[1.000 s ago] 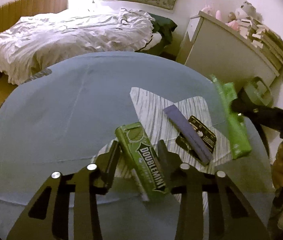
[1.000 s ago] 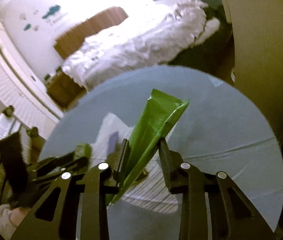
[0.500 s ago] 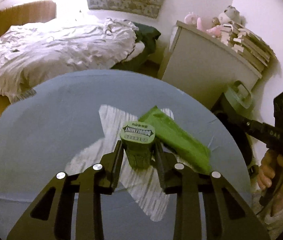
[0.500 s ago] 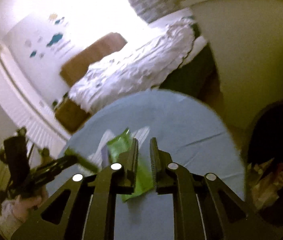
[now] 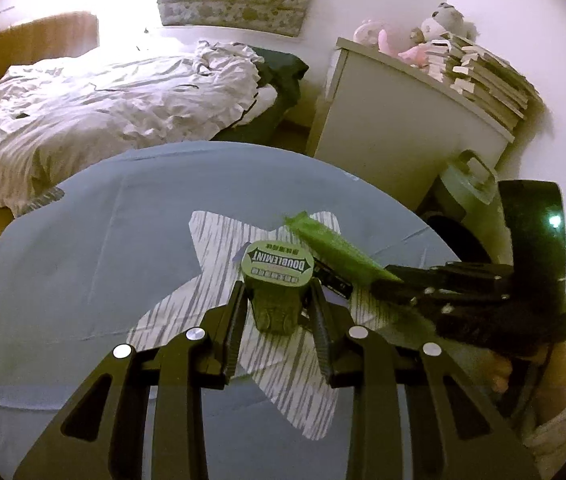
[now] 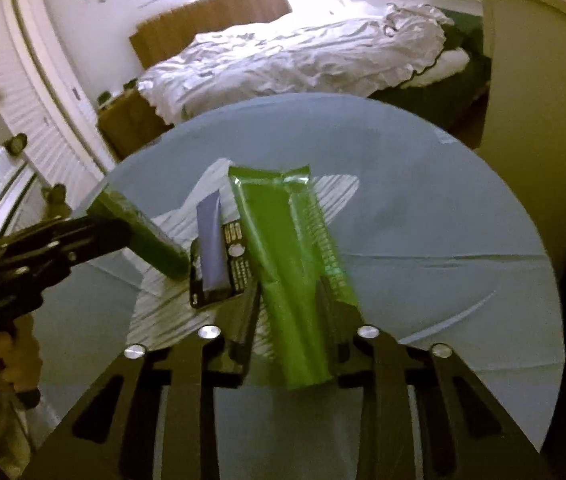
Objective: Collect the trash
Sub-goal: 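Carry the green wrapper and gum tube over the black bin and open both grippers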
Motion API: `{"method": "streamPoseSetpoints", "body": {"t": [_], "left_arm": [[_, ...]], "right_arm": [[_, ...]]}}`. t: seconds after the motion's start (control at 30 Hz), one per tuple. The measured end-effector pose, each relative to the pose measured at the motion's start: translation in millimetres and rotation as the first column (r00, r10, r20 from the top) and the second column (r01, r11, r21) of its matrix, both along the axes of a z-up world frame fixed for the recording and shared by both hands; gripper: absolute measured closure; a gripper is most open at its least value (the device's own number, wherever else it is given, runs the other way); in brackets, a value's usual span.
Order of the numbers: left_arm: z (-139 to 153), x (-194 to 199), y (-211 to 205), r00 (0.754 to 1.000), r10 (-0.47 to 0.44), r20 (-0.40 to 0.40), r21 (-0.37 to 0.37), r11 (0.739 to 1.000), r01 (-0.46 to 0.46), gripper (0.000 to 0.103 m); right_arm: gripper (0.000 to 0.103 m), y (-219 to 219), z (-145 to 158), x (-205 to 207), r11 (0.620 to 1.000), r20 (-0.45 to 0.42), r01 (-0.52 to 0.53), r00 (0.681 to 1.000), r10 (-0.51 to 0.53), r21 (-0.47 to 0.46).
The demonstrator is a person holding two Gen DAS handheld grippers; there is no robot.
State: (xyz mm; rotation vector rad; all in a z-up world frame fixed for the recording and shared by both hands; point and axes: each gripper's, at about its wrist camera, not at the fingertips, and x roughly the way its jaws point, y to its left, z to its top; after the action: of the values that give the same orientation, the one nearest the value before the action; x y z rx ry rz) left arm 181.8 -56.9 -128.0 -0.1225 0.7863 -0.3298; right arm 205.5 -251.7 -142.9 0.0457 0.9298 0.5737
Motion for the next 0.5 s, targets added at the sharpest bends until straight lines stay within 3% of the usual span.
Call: {"method": "streamPoseSetpoints", "body": {"t": [0.07,0.2,0.3,0.5], "left_arm": [[4,-3,3,1.000,-0.006,0.012,-0.023,1.000,0.006,0.072],[22,-7,2,0.999,-0.018,0.047,-0.065,0.998,0.021,0.073],[38,-6,-6,0.996,-0.044,0.072,-0.089,0.995,0.051,0.072],[60,3,-52,0.986,-0.134,0.100,-0.127,0.981,0.146,0.072]], "right_arm": [[0.090,-13,7,-6,0.998,0.023,0.020,0.999,-0.022,0.063],[0.091,-66,25,-22,0.966,0.074,0.112,0.988,-0.132,0.234],[0.091,-112,35,-28,0.917,0.087,0.191,0.968,-0.235,0.351],[0.091,-203,39,-51,0.796,0.106,0.364,0.878,-0.466,0.485]]}}
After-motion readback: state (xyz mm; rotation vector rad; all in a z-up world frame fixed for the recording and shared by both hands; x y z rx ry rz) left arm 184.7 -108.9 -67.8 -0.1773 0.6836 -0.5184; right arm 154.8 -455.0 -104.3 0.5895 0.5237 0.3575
